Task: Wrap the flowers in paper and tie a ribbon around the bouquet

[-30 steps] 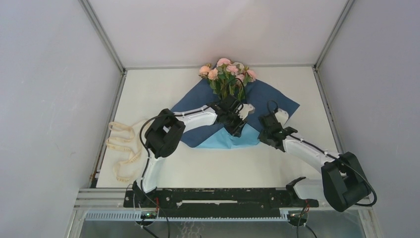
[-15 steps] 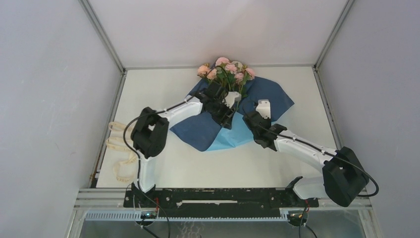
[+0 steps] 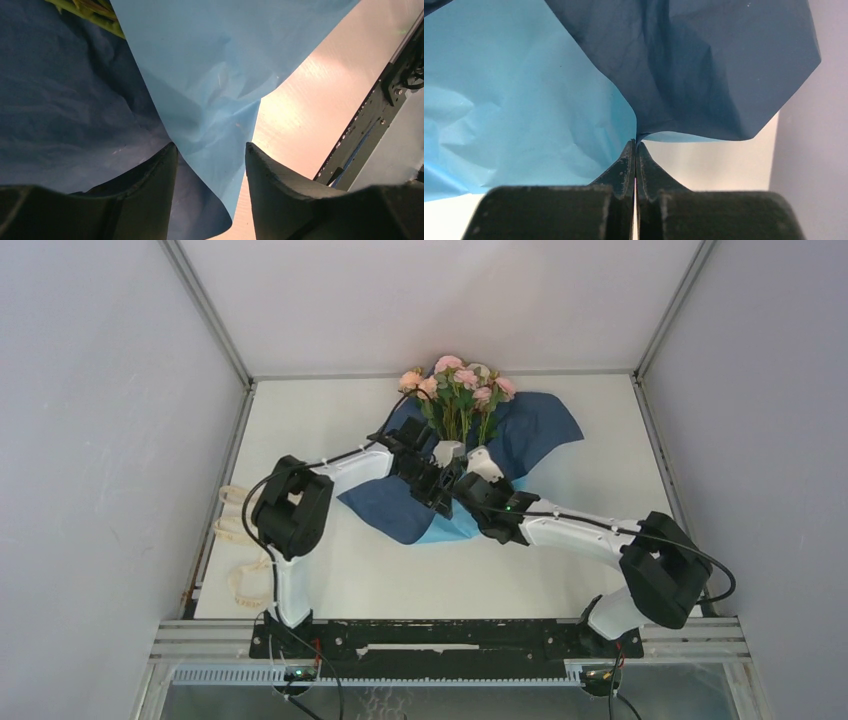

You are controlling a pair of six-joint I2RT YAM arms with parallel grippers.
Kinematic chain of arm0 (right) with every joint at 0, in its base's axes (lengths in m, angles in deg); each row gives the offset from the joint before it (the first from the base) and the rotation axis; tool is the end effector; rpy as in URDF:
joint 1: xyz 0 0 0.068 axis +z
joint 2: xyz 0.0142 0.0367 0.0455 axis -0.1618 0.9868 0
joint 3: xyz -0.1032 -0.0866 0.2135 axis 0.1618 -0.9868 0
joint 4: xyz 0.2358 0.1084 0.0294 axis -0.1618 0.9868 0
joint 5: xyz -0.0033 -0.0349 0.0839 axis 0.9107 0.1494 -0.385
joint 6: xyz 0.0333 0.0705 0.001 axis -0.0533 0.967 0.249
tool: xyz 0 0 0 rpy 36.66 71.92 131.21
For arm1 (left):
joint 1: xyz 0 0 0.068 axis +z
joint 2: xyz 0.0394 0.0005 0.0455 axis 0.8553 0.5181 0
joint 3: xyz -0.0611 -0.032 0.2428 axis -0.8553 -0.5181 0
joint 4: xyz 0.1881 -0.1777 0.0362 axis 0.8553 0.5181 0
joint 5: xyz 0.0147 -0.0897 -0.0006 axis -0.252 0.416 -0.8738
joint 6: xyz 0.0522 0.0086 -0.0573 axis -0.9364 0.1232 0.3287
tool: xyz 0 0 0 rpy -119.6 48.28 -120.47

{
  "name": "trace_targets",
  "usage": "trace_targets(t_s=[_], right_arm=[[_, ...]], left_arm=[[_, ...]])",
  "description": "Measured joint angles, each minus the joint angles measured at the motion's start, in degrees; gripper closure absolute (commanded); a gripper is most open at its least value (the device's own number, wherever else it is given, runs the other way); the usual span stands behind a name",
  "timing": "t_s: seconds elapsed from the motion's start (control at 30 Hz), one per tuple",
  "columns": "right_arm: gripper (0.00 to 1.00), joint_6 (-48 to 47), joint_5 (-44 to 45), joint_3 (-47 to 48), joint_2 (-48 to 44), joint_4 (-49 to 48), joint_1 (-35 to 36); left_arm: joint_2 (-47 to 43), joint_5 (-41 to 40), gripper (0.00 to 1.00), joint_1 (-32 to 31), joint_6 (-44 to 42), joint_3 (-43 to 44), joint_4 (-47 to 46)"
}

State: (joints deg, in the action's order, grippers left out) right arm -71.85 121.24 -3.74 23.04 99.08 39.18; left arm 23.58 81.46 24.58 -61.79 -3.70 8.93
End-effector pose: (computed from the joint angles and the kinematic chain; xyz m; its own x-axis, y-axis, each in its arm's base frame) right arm 0.2326 0.1895 0.1669 -0.5883 -0.5612 -0.5821 -0.2009 0.7988 -0.5670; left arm 0.3143 -0.2588 0.1382 -0.7315 0.5271 -0.4326 0.6813 0.5391 -0.4951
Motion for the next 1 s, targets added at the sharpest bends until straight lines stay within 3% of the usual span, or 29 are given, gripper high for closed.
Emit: trace_targets(t_s=[0.07,0.27,0.47,0.67,0.87,0.93,1.0], right_arm=[[1.00,-2.3,0.9,0.3,0.6,-0.4,1.5],[1.00,-12.1,2.1,0.4,2.9,-5.1,7.5],[1.00,-21.9,-0.1,2.0,9.5,-9.7,13.7],[1.00,-26.2,-3.5,3.4,15.6,-12.9,15.3],[1.00,-27.8,-5.1,4.4,21.2,-14.0,15.4],[1.00,-28.0,-5.1,4.6,21.7,-14.2,15.5],[1.00,-28.0,-5.2,4.9,21.7,-14.2,15.5]], left_arm=[[1.2,0.3,0.46,-0.2,0.1,-0.1,0.0],[5.2,0.3,0.75,-0.1,1.5,-0.1,-0.8],[6.2,1.2,0.77,0.1,3.4,0.1,-2.0],[6.0,2.5,0.52,1.9,4.4,0.0,-2.3],[1.9,2.6,0.39,8.5,3.2,-0.1,-2.1],[-1.3,3.3,0.29,12.0,3.2,-0.1,-2.6],[-4.7,4.2,0.13,14.6,3.2,-0.1,-3.7]])
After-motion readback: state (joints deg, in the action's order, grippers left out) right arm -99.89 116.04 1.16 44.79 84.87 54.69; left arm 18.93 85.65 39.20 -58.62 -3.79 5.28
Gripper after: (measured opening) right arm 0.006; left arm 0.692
